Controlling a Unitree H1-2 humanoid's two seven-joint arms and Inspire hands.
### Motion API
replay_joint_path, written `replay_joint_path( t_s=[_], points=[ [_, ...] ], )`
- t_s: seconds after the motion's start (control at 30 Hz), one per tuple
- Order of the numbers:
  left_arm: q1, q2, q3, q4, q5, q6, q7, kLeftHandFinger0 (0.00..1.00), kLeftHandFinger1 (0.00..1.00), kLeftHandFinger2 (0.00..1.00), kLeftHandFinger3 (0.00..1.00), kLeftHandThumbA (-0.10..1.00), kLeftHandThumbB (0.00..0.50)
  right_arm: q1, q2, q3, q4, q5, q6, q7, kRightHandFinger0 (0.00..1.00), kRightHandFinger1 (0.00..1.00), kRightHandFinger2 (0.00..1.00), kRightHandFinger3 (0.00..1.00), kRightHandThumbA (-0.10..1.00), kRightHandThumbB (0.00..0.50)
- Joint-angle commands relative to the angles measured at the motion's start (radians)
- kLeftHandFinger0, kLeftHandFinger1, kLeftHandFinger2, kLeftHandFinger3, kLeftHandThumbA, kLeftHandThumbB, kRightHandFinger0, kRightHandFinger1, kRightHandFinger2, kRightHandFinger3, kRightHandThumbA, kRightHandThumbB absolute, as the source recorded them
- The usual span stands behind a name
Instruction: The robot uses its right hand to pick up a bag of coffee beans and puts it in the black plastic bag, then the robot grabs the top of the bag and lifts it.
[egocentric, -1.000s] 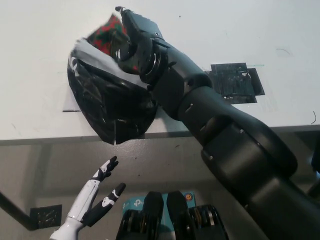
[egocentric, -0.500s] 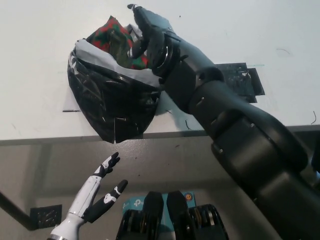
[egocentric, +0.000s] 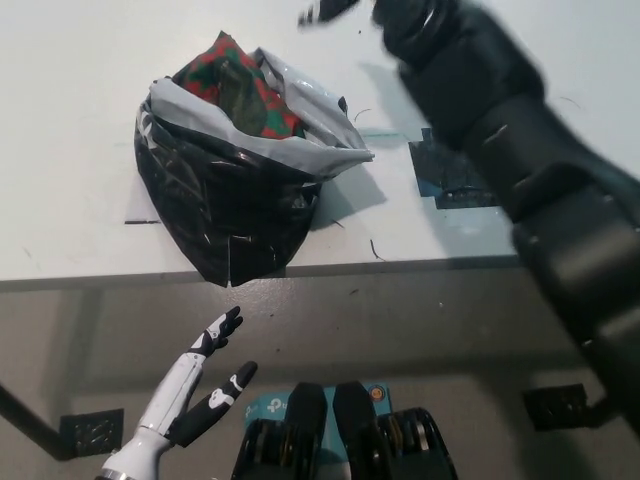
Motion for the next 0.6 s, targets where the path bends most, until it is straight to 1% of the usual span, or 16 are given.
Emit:
replay_joint_path(
  t_s=[0.0,0.03,0.07,0.1,0.13,0.2,0.27,0.33,0.4,0.43,0.47,0.53,0.57],
  points=[
    [-0.009,0.011,0.001,-0.023,0.005,0.008,-0.008,1.00,1.00,1.00,1.00,0.89,0.280,-0.008,-0.084,-0.002,-0.464,0.121,0.119,0.339,1.00,1.00,1.00,1.00,1.00,0.380],
    [-0.007,0.012,0.001,-0.024,0.005,0.011,-0.008,1.00,1.00,1.00,1.00,0.89,0.280,0.030,-0.100,0.006,-0.581,0.159,0.178,0.406,1.00,1.00,1.00,1.00,1.00,0.400],
    [-0.007,0.011,0.001,-0.023,0.005,0.008,-0.008,1.00,1.00,1.00,1.00,0.89,0.271,0.050,-0.110,0.016,-0.639,0.172,0.205,0.435,1.00,1.00,1.00,1.00,1.00,0.430],
    [-0.005,0.010,0.000,-0.022,0.008,0.006,-0.006,1.00,1.00,1.00,1.00,0.88,0.268,0.088,-0.126,0.035,-0.731,0.195,0.241,0.481,1.00,1.00,1.00,1.00,1.00,0.446],
    [-0.004,0.010,-0.001,-0.022,0.009,0.006,-0.005,1.00,1.00,1.00,1.00,0.88,0.268,0.097,-0.130,0.039,-0.754,0.201,0.251,0.491,1.00,1.00,1.00,1.00,1.00,0.447],
    [-0.001,0.010,-0.002,-0.023,0.015,0.010,-0.004,1.00,1.00,1.00,1.00,0.90,0.281,0.137,-0.146,0.055,-0.846,0.224,0.303,0.530,1.00,1.00,1.00,1.00,1.00,0.421],
    [-0.001,0.011,-0.002,-0.022,0.016,0.009,-0.005,1.00,1.00,1.00,1.00,0.91,0.282,0.171,-0.152,0.054,-0.919,0.246,0.333,0.558,1.00,1.00,1.00,1.00,1.00,0.419],
    [-0.001,0.012,-0.001,-0.022,0.013,0.010,-0.006,1.00,1.00,1.00,1.00,0.91,0.280,0.189,-0.157,0.053,-0.949,0.264,0.337,0.578,1.00,1.00,1.00,1.00,1.00,0.427],
    [-0.002,0.012,0.002,-0.023,0.014,0.015,-0.005,1.00,1.00,1.00,1.00,0.91,0.281,0.212,-0.169,0.060,-0.982,0.276,0.337,0.603,1.00,1.00,1.00,1.00,1.00,0.472],
    [-0.002,0.011,0.002,-0.022,0.014,0.017,-0.003,1.00,1.00,1.00,1.00,0.91,0.281,0.230,-0.173,0.061,-0.996,0.286,0.337,0.616,1.00,1.00,1.00,1.00,1.00,0.486],
    [-0.001,0.011,0.002,-0.022,0.014,0.017,-0.003,1.00,1.00,1.00,1.00,0.91,0.280,0.237,-0.173,0.059,-0.999,0.293,0.337,0.622,1.00,1.00,1.00,1.00,1.00,0.488],
    [-0.001,0.011,0.002,-0.021,0.014,0.015,-0.003,1.00,1.00,1.00,1.00,0.90,0.276,0.255,-0.177,0.066,-1.006,0.296,0.337,0.637,1.00,1.00,1.00,1.00,1.00,0.462],
    [0.000,0.010,0.003,-0.020,0.012,0.011,-0.003,1.00,1.00,1.00,1.00,0.89,0.265,0.265,-0.181,0.073,-1.011,0.292,0.337,0.643,1.00,1.00,1.00,1.00,1.00,0.468]
  ],
)
